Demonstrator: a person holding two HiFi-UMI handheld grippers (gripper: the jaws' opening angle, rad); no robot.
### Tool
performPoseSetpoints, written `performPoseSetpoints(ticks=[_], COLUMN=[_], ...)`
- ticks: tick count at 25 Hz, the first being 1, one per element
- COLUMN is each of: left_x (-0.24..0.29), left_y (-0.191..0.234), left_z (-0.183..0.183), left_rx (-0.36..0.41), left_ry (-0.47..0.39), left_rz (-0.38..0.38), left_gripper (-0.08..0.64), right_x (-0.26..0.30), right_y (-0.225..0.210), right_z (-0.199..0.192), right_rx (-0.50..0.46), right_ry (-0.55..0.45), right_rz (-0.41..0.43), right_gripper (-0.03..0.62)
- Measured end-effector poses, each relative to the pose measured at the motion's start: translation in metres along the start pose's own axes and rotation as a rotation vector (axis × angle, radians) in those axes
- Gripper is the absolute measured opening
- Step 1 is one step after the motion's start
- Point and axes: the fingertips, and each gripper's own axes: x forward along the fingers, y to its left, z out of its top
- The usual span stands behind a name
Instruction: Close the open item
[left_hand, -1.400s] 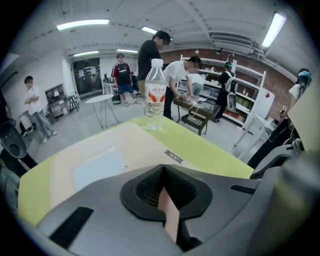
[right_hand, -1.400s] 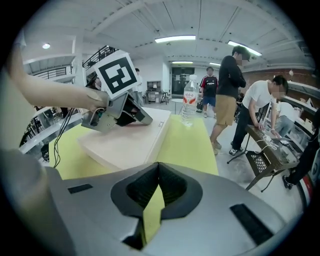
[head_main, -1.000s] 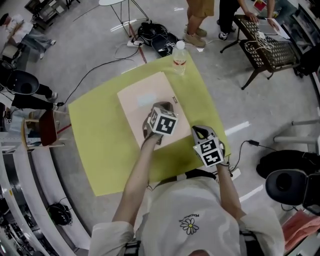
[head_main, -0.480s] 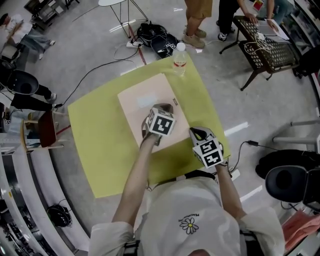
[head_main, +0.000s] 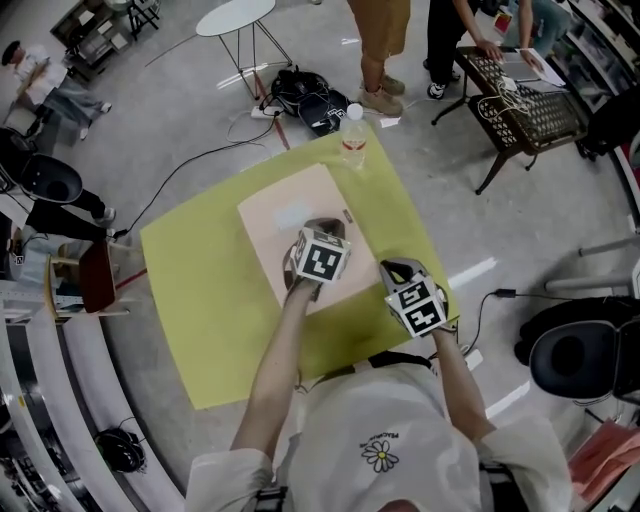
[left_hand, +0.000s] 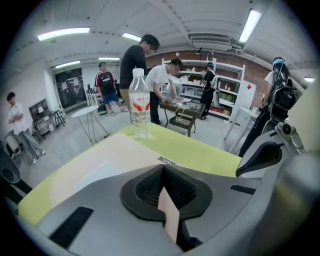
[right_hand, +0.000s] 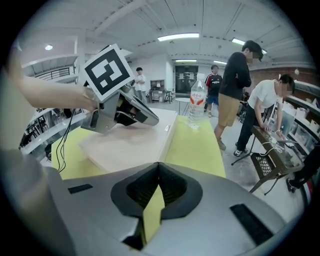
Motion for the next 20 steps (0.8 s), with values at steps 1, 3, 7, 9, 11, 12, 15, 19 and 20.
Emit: performPoseSetpoints(ticks=[1,3,7,9,11,12,15,19,20], left_x=[-0.005,-0.02,-0.06,-0.084,-0.113,-0.129,-0.183,-0.251,-0.266], left_y=[0.002,0.006,0.019,0.023,0.025,0.027,0.03,0.026,0.025], left_z=[0.006,0.02,0.055,0.07,0.083,0.09,0.107,0.113,0.111], left_rx=[0.004,-0.006,-0.046,-0.063,-0.06,-0.054,-0.062,-0.099,-0.102], left_ry=[-0.024,-0.086,-0.248,-0.319,-0.388,-0.423,-0.551,-0.717,-0.748], left_rz=[0.015,0.046,0.118,0.153,0.188,0.208,0.268,0.349,0.375], left_gripper=[0.011,0.011,0.011,0.011,0.011,0.011,0.011,0.011,0.011], right_x=[-0.003,-0.012,-0.025,-0.033,-0.044,-0.051,-0.073,-0.108,-0.117], right_y=[-0.002,-0.006,-0.019,-0.025,-0.028,-0.029,-0.033,-0.03,-0.028], right_z=[0.005,0.017,0.044,0.059,0.077,0.088,0.125,0.167,0.178], right_rx=[-0.003,-0.008,-0.036,-0.048,-0.054,-0.057,-0.059,-0.061,-0.065], right_ry=[-0.015,-0.048,-0.103,-0.136,-0.179,-0.205,-0.305,-0.451,-0.489], right_rz=[-0.006,-0.027,-0.098,-0.127,-0.152,-0.165,-0.199,-0.24,-0.251], right_gripper=[0.012,0.012,0.012,0.012,0.012,0.012,0.012,0.012,0.012])
